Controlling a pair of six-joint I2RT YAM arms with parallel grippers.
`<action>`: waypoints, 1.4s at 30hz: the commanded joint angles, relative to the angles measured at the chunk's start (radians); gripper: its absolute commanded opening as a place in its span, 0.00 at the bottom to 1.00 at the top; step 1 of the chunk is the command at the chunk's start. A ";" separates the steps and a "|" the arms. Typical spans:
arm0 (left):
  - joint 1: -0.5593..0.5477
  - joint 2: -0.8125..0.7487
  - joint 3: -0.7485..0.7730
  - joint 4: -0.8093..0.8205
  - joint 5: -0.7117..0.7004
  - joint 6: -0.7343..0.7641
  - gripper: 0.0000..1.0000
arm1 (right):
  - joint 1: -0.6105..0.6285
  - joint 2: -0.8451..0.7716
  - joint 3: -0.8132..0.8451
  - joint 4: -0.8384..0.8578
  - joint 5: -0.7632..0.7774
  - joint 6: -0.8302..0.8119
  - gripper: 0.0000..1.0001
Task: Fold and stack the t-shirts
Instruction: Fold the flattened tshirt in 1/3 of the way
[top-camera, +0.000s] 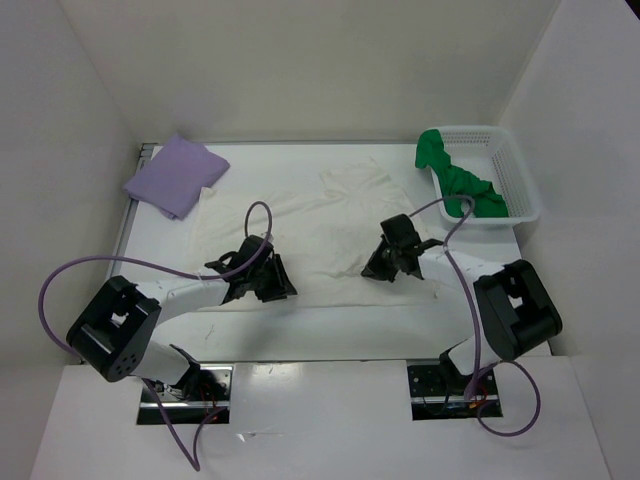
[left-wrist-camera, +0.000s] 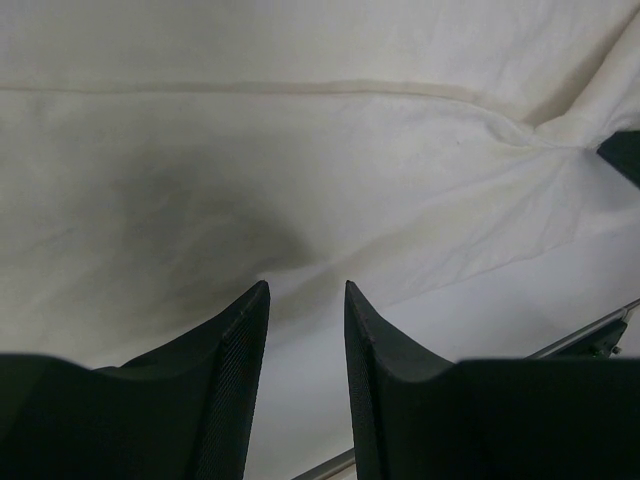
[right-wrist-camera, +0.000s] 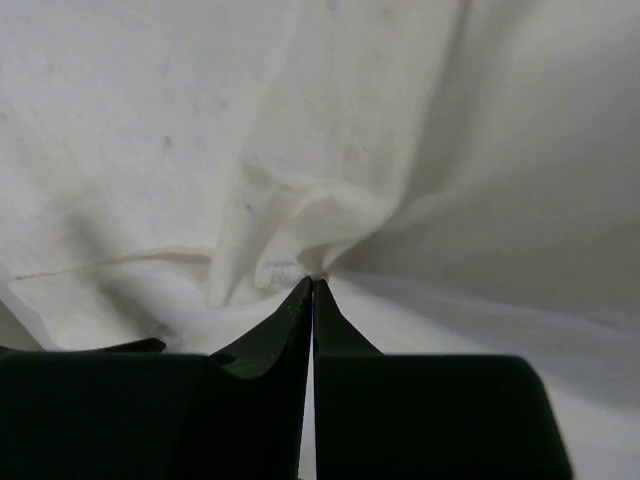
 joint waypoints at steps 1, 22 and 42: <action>-0.003 -0.034 0.000 0.010 -0.016 0.002 0.44 | 0.003 0.069 0.108 0.079 -0.011 -0.026 0.04; -0.003 0.010 0.147 -0.050 -0.016 0.010 0.44 | 0.003 0.071 0.244 0.035 -0.022 -0.110 0.18; -0.049 0.088 -0.019 -0.101 0.104 -0.009 0.44 | 0.104 -0.120 -0.199 -0.015 0.046 0.155 0.00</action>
